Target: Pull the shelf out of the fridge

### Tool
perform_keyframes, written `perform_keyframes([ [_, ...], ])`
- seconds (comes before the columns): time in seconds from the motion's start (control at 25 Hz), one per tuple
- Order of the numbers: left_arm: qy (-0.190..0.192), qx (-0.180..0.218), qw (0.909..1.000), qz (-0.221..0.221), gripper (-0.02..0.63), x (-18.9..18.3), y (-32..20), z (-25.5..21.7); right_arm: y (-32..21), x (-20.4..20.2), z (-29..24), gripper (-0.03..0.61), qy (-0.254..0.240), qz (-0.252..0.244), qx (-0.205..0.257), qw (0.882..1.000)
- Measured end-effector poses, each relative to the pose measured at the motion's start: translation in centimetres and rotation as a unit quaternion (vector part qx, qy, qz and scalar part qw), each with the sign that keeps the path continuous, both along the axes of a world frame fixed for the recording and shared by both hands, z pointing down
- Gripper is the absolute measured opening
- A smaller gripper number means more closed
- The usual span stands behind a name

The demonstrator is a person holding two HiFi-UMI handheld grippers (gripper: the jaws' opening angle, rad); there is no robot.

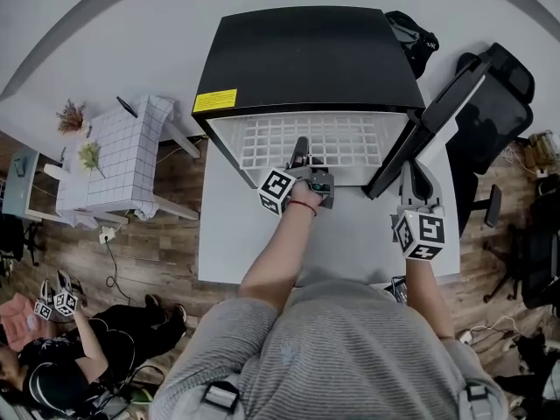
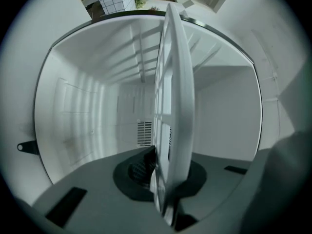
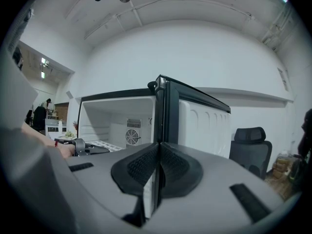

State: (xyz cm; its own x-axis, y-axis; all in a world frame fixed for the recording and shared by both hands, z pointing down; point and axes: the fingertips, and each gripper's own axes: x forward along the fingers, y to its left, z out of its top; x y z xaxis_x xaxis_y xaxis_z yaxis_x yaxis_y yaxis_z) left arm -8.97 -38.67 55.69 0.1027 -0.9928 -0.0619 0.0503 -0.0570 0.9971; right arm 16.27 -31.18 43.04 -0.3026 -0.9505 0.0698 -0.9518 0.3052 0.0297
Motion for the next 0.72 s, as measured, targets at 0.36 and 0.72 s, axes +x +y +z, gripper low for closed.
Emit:
perform_keyframes([
  [0.36,0.0,-0.001,1.0,-0.007,0.037,0.3,2.1,-0.1,0.0,0.1,0.0,0.014,-0.003,-0.003,-0.002,1.0],
  [0.72,0.001,-0.005,0.9999,-0.013,0.037,0.3,3.0,-0.1,0.0,0.1,0.1,0.014,-0.002,-0.007,-0.002,1.0],
])
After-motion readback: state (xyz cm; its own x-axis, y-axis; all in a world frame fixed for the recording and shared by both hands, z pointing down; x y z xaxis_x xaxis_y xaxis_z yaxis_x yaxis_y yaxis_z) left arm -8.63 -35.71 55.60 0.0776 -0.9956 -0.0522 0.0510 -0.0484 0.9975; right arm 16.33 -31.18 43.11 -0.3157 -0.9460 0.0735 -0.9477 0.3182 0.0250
